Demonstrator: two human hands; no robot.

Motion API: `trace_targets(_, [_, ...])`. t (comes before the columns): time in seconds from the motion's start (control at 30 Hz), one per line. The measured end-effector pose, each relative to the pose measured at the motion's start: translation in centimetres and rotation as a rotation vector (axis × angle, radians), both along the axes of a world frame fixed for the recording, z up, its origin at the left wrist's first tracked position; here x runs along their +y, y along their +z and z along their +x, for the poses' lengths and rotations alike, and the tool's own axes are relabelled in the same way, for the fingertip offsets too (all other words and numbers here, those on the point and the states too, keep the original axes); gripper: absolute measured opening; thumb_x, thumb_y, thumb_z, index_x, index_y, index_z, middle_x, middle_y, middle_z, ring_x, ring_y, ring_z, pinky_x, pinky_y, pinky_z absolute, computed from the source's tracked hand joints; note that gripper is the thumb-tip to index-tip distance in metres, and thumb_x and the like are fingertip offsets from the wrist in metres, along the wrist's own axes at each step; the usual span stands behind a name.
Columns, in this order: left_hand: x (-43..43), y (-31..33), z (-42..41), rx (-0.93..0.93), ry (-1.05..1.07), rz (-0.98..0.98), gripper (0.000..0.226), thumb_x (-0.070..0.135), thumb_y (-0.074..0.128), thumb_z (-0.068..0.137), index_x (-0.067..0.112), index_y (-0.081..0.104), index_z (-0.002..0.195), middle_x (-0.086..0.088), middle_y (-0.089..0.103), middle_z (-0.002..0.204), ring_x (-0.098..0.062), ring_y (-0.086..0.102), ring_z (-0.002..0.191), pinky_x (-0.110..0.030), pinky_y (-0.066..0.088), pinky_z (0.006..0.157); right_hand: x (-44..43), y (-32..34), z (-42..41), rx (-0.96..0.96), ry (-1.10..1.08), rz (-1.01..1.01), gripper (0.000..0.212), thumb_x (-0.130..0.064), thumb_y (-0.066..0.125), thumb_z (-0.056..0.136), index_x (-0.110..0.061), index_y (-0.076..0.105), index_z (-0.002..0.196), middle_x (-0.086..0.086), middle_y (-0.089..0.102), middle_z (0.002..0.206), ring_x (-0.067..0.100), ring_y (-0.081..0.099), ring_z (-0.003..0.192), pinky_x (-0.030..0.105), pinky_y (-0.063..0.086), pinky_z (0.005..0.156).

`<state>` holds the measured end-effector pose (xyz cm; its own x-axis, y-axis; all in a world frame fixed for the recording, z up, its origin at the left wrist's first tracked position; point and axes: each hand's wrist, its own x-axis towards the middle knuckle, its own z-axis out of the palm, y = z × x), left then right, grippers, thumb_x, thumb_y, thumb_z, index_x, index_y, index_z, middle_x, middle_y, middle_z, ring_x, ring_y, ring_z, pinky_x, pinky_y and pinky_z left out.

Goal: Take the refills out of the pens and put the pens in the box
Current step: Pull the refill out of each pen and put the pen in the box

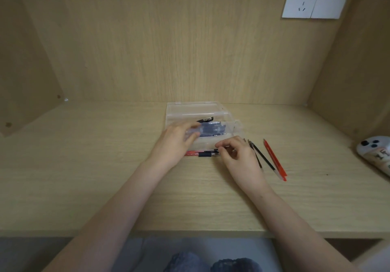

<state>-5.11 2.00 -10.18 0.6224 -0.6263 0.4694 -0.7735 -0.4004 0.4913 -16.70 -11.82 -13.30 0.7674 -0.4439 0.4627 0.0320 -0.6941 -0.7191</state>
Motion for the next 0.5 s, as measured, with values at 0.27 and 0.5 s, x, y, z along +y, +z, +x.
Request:
trace_targets(0.27, [0.6,-2.2,-1.9,-0.284,-0.09,-0.027,0.012,0.02,0.066,0.082,0.019,0.069,0.094,0.002,0.06,0.112,-0.017,0.05,0.111,-0.033,0.038,0.095,0.1,-0.4,0.2,0.096,0.016,-0.149,0.014,-0.016,0.07,0.082,-0.015,0.068,0.096,-0.004,0.055,0.094,0.013,0.046,0.097,0.025,0.038,0.089])
trace_targets(0.5, [0.5,-2.3,-2.8,-0.283,-0.112,0.078,0.024,0.033,0.068,0.08,0.024,0.067,0.102,0.009,0.066,0.095,-0.013,0.051,0.095,-0.027,0.034,0.086,0.1,-0.2,0.1,0.082,0.038,-0.142,0.008,-0.014,0.071,0.08,-0.02,0.066,0.082,-0.012,0.053,0.081,0.012,0.039,0.092,0.027,0.032,0.086])
